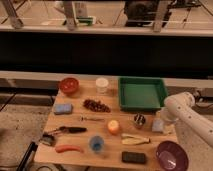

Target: Place towel in paper cup

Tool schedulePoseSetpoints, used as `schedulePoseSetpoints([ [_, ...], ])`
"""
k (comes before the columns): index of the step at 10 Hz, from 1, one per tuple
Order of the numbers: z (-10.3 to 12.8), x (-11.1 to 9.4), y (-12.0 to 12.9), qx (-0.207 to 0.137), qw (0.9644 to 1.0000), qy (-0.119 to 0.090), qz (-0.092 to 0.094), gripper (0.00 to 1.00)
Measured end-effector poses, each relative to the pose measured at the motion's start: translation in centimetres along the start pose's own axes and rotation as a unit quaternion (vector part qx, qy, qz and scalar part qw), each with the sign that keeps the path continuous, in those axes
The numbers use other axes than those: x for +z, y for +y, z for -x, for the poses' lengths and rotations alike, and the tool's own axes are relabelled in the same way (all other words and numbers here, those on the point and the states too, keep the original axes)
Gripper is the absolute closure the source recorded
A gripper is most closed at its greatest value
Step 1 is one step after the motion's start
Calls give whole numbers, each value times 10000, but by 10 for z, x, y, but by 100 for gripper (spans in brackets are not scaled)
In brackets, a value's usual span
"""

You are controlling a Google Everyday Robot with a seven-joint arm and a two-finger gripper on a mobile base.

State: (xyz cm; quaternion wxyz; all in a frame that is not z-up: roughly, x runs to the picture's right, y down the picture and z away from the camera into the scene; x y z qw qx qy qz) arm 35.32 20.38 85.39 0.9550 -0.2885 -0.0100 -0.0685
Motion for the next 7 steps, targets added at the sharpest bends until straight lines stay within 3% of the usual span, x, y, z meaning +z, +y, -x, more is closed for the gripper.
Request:
schedulePoseSetpoints([
  [5, 3, -5, 1, -122, 9999, 0, -82, 94],
  [7, 5, -23, 9, -157, 9997, 65, -180, 98],
])
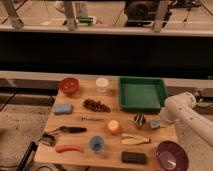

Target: Place towel in paper cup

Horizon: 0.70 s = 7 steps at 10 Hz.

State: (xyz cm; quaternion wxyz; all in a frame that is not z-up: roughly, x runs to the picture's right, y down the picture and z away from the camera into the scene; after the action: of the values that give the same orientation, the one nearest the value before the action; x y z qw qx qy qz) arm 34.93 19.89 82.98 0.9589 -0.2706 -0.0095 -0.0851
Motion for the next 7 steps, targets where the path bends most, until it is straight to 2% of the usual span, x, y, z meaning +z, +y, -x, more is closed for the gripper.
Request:
schedulePoseSetpoints([
  [4, -6, -40, 10, 59, 9998, 164, -114, 98],
  [5, -7, -54, 14, 106, 9997, 122, -161, 98],
  [7, -3, -84, 7, 89, 9989, -68, -463, 98],
])
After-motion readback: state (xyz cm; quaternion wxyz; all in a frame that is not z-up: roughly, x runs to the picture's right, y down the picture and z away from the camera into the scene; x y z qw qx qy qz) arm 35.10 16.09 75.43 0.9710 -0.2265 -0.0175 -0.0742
